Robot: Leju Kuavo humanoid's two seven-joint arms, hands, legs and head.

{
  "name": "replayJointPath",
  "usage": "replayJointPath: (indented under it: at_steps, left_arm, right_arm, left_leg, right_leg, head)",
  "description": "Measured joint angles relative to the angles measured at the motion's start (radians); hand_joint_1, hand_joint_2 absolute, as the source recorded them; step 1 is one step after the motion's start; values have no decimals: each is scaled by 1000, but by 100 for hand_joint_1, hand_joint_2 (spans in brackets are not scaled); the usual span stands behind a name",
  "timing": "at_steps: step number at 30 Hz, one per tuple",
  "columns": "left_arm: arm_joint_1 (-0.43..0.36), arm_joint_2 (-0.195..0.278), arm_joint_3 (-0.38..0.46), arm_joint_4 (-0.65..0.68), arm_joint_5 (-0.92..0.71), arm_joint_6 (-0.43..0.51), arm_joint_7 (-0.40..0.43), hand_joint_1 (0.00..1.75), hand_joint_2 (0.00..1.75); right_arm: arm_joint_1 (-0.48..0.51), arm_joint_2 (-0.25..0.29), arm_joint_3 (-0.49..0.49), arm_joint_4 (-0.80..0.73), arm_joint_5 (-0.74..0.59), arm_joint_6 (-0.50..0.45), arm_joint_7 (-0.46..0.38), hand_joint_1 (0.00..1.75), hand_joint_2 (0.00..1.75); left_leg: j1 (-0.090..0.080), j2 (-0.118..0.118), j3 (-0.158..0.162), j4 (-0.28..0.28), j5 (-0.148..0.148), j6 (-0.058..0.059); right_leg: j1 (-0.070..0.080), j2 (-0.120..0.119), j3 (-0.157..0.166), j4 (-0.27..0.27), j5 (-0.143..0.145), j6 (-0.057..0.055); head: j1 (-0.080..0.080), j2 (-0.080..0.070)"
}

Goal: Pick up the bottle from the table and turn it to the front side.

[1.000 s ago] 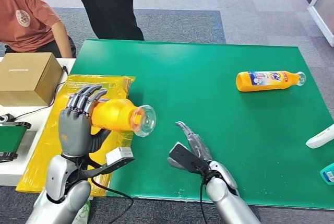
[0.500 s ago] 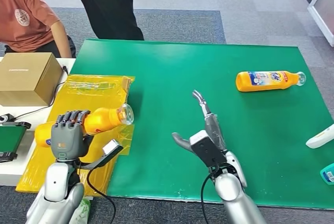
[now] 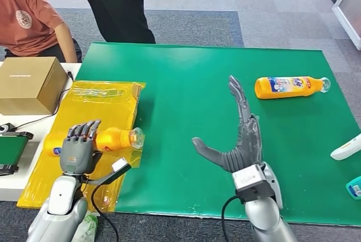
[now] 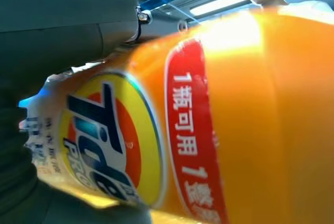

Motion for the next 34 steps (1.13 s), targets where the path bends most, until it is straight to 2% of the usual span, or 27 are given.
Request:
replayJointPath:
  at_steps: [8, 17, 24, 27, 29, 31, 33, 34]
  left_arm:
    - [8, -9, 7, -23, -10, 1, -24, 0, 175]
    - [34, -16, 4, -89, 16, 2, -62, 0, 175]
    - [67, -64, 18, -177, 173, 3, -219, 0, 175]
    - [90, -93, 22, -223, 341, 1, -275, 0, 175]
    - [108, -99, 10, -265, 524, -33, -291, 0, 175]
    - [138, -96, -11, -335, 814, -166, -318, 0, 175]
    - [184, -89, -19, -430, 1193, -409, -367, 0, 175]
    - [197, -87, -20, -456, 1298, -481, -382, 0, 175]
  right_arm:
    - [3, -36, 66, -70, 19, -29, -13, 0, 175]
    - [2, -58, 99, -106, 29, -50, -13, 0, 175]
    - [4, -65, 107, -117, 57, -64, 4, 0, 175]
    - [11, -67, 108, -124, 82, -65, 16, 0, 175]
    - [23, -67, 107, -130, 99, -64, 23, 0, 175]
    - [43, -67, 101, -139, 103, -50, 29, 0, 175]
    - [68, -67, 88, -147, 66, -2, 26, 0, 175]
    - [75, -68, 84, -149, 51, 14, 25, 0, 175]
  left_leg:
    - [0, 0, 0, 0, 0, 0]
    - [0, 0, 0, 0, 0, 0]
    - [0, 0, 0, 0, 0, 0]
    - [0, 0, 0, 0, 0, 0]
    - [0, 0, 0, 0, 0, 0]
    - [0, 0, 0, 0, 0, 0]
    - [0, 0, 0, 0, -1, 0]
    - [0, 0, 0, 0, -1, 0]
  right_leg:
    - [0, 0, 0, 0, 0, 0]
    - [0, 0, 0, 0, 0, 0]
    - [0, 0, 1, 0, 0, 0]
    - [0, 0, 0, 0, 0, 0]
    - [0, 0, 0, 0, 0, 0]
    - [0, 0, 0, 0, 0, 0]
    - [0, 0, 0, 0, -1, 0]
    - [0, 0, 0, 0, -1, 0]
  head:
    - [0, 0]
    - [0, 0]
    - [0, 0]
    - [0, 0]
    - [0, 0]
    - [0, 0]
    - [0, 0]
    - [0, 0]
